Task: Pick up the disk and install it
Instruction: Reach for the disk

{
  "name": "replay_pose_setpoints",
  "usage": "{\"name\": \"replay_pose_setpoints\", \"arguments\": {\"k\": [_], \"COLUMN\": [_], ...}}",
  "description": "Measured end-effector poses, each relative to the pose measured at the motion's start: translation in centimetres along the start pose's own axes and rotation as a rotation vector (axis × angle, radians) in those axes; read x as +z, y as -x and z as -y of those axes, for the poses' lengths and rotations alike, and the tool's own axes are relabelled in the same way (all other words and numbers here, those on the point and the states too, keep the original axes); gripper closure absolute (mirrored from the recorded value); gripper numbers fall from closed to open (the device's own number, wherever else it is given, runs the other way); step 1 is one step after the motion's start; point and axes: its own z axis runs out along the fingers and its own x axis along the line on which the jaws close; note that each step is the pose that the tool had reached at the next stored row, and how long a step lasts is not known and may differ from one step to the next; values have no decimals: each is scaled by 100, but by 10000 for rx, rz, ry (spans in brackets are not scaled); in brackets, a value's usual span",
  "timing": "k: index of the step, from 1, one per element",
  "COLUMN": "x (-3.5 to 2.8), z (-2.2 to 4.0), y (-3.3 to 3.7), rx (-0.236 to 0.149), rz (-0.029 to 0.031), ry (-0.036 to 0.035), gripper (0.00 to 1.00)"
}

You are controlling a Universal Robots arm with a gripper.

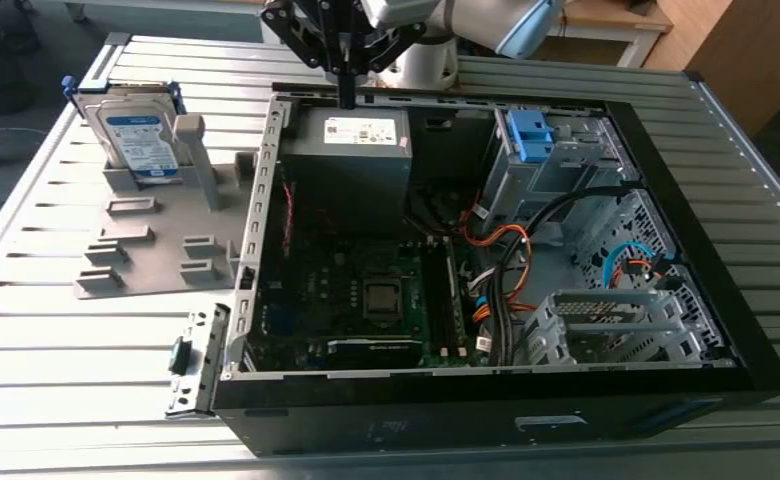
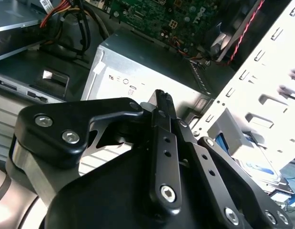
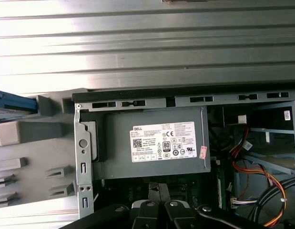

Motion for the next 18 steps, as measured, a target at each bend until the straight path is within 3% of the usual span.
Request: {"name": "replay_pose_setpoints", "arguments": {"k": [18], "x": [-4], "z": [10], "y": [-128], "rx": [0], "rz": [8], "ry": [0], "gripper": [89]}}
